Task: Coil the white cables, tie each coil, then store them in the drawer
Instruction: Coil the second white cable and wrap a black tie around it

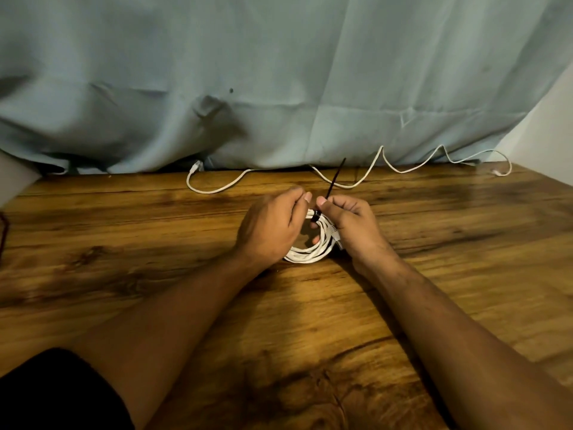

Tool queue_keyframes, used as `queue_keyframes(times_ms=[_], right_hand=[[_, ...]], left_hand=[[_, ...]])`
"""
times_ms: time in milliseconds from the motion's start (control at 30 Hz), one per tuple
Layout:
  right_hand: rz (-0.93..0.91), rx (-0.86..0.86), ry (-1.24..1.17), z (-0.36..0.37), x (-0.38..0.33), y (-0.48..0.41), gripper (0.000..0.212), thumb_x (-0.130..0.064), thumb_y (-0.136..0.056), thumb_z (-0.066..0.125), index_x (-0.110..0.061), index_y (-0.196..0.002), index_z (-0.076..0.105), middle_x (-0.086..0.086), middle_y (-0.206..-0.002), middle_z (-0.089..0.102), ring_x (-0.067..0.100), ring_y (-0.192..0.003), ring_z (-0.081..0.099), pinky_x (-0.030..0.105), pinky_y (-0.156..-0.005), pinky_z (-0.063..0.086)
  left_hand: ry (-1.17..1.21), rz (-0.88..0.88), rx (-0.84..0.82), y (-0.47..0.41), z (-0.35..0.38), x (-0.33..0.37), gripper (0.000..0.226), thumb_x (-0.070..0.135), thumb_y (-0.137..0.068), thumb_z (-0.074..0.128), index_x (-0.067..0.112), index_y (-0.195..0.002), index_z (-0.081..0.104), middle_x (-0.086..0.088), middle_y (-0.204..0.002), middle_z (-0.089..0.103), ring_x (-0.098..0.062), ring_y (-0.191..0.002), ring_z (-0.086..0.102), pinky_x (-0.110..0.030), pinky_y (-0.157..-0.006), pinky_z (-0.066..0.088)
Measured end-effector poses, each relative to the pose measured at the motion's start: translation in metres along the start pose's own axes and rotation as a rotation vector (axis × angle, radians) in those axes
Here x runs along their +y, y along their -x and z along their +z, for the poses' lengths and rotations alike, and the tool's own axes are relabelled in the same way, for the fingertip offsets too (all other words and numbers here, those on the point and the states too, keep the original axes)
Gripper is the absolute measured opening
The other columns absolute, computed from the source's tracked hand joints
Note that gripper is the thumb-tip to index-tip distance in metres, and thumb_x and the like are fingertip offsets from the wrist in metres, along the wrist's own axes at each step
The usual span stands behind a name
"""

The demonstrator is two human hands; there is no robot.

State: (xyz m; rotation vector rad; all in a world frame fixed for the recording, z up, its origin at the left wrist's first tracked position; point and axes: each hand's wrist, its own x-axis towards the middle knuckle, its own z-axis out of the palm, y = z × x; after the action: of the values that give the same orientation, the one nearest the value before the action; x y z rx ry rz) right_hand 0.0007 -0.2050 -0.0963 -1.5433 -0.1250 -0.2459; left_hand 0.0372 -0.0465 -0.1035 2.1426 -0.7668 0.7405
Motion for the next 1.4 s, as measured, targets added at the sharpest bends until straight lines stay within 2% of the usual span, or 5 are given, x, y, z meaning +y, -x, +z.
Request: queue_keyframes(times_ms=[233,733,900,1000,1400], right_hand=[[-0.01,0.004,-0.032,-0.005,0.004,-0.002,0.035,-0.016,-0.101,0.063,0.019,-0.096,0.06,0.023,-0.076,0.062,0.021,-0.051,0.062,0.03,-0.05,0.057],[0.021,-0.04,-0.048,-0.011,0.002,-0.003,0.028,-0.018,-0.101,0.065,0.009,-0.097,0.066,0.021,-0.075,0.065,0.023,-0.052,0.059,0.028,-0.05,0.056],[0.031,0.073,-0.128,-0.012,0.003,-0.004,0.039,-0.009,-0.09,0.077,-0.005,-0.121,0.054,0.024,-0.089,0.068,0.026,-0.058,0.067,0.036,-0.049,0.059],[-0.027,0.006,-0.048,-0.012,0.005,-0.005,0.021,-0.01,-0.096,0.071,0.006,-0.104,0.06,0.019,-0.075,0.065,0.024,-0.053,0.063,0.033,-0.048,0.058],[0.074,-0.15,0.005,-0.018,0.004,-0.005,0.06,-0.039,-0.1,0.065,0.021,-0.104,0.063,0.038,-0.094,0.067,0.032,-0.074,0.061,0.034,-0.07,0.05]], left_hand=[[0.023,0.015,-0.051,0.003,-0.003,0.0,0.036,0.058,-0.101,0.043,0.027,-0.092,0.06,0.012,-0.07,0.062,-0.008,-0.062,0.057,-0.035,-0.056,0.044],[-0.072,0.071,-0.095,0.006,-0.005,0.003,0.024,0.048,-0.098,0.062,0.027,-0.109,0.062,0.021,-0.06,0.039,0.004,-0.051,0.039,-0.025,-0.051,0.022],[-0.062,0.068,-0.092,0.007,-0.005,0.002,0.024,0.049,-0.097,0.062,0.027,-0.106,0.062,0.017,-0.058,0.039,-0.009,-0.054,0.039,-0.031,-0.054,0.026],[-0.068,0.052,-0.101,0.006,-0.006,0.002,0.024,0.052,-0.097,0.061,0.029,-0.105,0.061,0.014,-0.056,0.041,-0.012,-0.054,0.042,-0.031,-0.054,0.027],[-0.037,-0.028,-0.107,0.002,-0.002,-0.003,0.047,0.068,-0.1,0.031,0.029,-0.098,0.057,0.003,-0.074,0.068,-0.02,-0.069,0.065,-0.043,-0.064,0.053]])
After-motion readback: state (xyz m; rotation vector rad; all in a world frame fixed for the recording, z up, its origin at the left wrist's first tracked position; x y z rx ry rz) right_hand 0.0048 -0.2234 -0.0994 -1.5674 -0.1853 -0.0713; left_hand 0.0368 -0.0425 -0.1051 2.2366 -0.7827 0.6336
